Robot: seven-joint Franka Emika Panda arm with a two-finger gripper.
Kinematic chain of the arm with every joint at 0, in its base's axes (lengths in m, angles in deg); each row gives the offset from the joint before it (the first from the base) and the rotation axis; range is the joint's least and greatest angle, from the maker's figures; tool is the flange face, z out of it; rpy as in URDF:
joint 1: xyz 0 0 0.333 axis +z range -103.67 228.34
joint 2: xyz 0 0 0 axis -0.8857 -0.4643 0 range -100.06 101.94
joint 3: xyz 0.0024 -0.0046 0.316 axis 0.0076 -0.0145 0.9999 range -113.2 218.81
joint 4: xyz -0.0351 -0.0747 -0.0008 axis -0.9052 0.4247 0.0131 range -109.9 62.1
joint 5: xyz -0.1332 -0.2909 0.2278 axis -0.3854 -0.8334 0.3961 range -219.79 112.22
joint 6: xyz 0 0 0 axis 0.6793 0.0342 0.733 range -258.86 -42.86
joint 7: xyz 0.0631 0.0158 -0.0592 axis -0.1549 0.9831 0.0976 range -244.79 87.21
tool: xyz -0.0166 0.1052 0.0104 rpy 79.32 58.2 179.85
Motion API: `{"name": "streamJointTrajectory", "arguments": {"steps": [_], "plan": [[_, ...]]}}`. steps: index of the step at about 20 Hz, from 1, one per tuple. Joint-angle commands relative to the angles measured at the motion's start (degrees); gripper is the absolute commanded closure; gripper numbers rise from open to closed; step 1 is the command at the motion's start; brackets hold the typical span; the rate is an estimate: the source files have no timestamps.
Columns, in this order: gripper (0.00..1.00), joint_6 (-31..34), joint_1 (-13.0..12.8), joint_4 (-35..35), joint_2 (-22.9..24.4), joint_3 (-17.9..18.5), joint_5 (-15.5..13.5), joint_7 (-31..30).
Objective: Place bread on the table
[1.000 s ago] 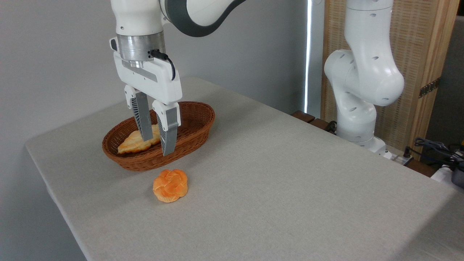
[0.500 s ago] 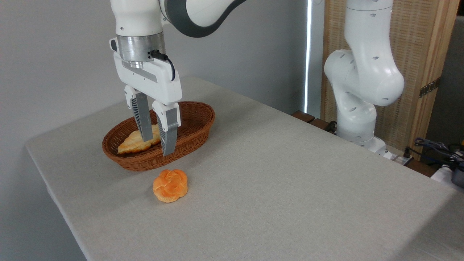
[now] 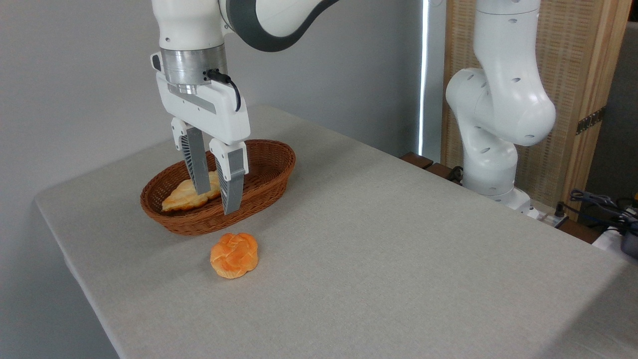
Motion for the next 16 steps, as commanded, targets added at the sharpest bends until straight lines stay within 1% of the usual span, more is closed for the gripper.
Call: {"name": "streamJointTrajectory", "arguments": {"steps": [1, 3, 5, 6, 7, 8, 9, 14, 16], "plan": [[0.0, 0.7, -1.1, -0.1, -0.5, -0.1, 0.1, -1.1], [0.0, 0.4, -1.3, -0.3, -0.8, -0.8, 0.1, -2.2], [0.0, -0.1, -1.3, -0.3, -1.6, -1.2, 0.0, -5.4], [0.0, -0.3, -1.3, -0.3, -1.9, -1.6, -0.5, -7.3], [0.0, -0.4, -1.4, -0.3, -2.1, -2.3, -2.0, -8.8], [0.0, -0.9, -1.3, -0.3, -2.5, -2.8, -3.5, -8.9], [0.0, -2.1, -1.4, -0.3, -2.6, -3.7, -4.3, -8.9], [0.0, -3.6, -1.4, -0.3, -5.3, -9.1, -4.5, -8.8], [0.0, -5.2, -1.4, -0.3, -6.3, -10.0, -4.8, -8.9]]}}
